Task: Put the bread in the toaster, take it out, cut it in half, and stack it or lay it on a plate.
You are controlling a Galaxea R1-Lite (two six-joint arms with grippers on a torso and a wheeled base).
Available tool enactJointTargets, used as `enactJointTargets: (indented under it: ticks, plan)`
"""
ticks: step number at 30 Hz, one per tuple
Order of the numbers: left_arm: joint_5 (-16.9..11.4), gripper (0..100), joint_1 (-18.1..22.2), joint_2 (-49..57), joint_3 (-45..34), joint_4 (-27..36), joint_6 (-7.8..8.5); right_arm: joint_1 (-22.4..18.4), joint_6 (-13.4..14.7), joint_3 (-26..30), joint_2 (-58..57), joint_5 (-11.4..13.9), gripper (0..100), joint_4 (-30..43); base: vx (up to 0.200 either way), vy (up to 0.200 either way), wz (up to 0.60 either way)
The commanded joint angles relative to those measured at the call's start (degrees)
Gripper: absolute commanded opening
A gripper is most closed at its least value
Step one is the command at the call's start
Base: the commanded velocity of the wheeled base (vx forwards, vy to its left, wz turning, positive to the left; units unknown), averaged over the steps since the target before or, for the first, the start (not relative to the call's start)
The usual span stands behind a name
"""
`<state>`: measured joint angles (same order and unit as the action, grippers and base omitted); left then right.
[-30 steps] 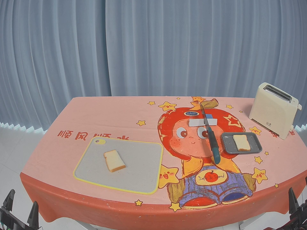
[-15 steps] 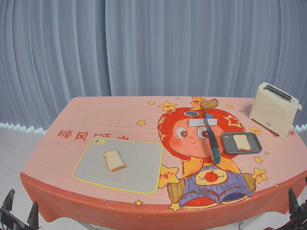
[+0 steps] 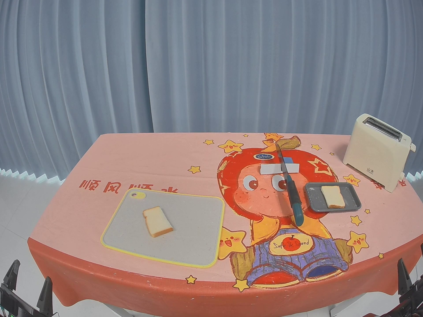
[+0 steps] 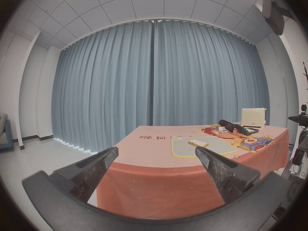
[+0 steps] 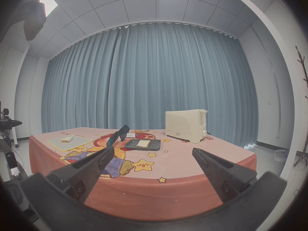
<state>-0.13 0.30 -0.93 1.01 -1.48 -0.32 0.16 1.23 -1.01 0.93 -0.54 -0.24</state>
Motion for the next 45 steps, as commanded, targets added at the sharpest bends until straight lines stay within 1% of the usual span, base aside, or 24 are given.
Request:
enactJointTargets:
  ticks: [1, 8, 22, 25, 31, 33, 34, 35, 40, 43, 45]
  plan:
    - [0.0, 100, 0.0, 0.9, -1.0, 0.0, -0.03, 0.0, 0.0, 1.0, -0.9, 0.0, 100, 0.0, 0.0, 0.0, 0.0]
    - [0.0, 100, 0.0, 0.9, -1.0, -0.1, -0.21, 0.0, 0.0, 1.0, -0.9, 0.0, 100, 0.0, 0.0, 0.0, 0.0]
    - [0.0, 100, 0.0, 0.9, -1.0, -0.1, 0.05, 0.0, 0.0, 1.0, -0.9, 0.0, 100, 0.0, 0.0, 0.0, 0.0]
    - [0.0, 100, 0.0, 0.9, -1.0, -0.1, -0.21, 0.0, 0.0, 1.0, -0.9, 0.0, 100, 0.0, 0.0, 0.0, 0.0]
    - [0.0, 100, 0.0, 0.9, -1.0, -0.4, -0.21, 0.0, 0.0, 1.0, -0.9, 0.0, 100, 0.0, 0.0, 0.0, 0.0]
    - [0.1, 100, 0.0, 0.9, -1.0, -8.0, -1.18, 0.0, 0.0, 1.0, -0.9, 0.0, 100, 0.0, 0.0, 0.0, 0.0]
    - [0.3, 100, 0.0, 0.9, -1.0, -11.4, -1.18, 0.0, 0.0, 1.0, -0.9, 0.0, 100, 0.0, 0.0, 0.0, 0.0]
    - [0.4, 100, 0.0, 0.9, -1.0, -12.1, -1.0, 0.0, 0.0, 1.0, -0.9, 0.0, 100, 0.0, 0.0, 0.0, 0.0]
    - [0.5, 100, 0.0, 0.9, -1.0, -9.4, -0.83, 0.0, 0.0, 1.0, -0.9, 0.0, 100, 0.0, 0.0, 0.0, 0.0]
    - [0.5, 100, 0.0, 0.9, -1.0, -9.7, -0.3, 0.0, 0.0, 1.0, -0.9, 0.0, 100, 0.0, 0.0, 0.0, 0.0]
    - [0.5, 100, 0.0, 0.9, -1.0, -10.1, -0.3, 0.0, 0.0, 1.0, -0.9, 0.0, 100, 0.0, 0.0, 0.0, 0.0]
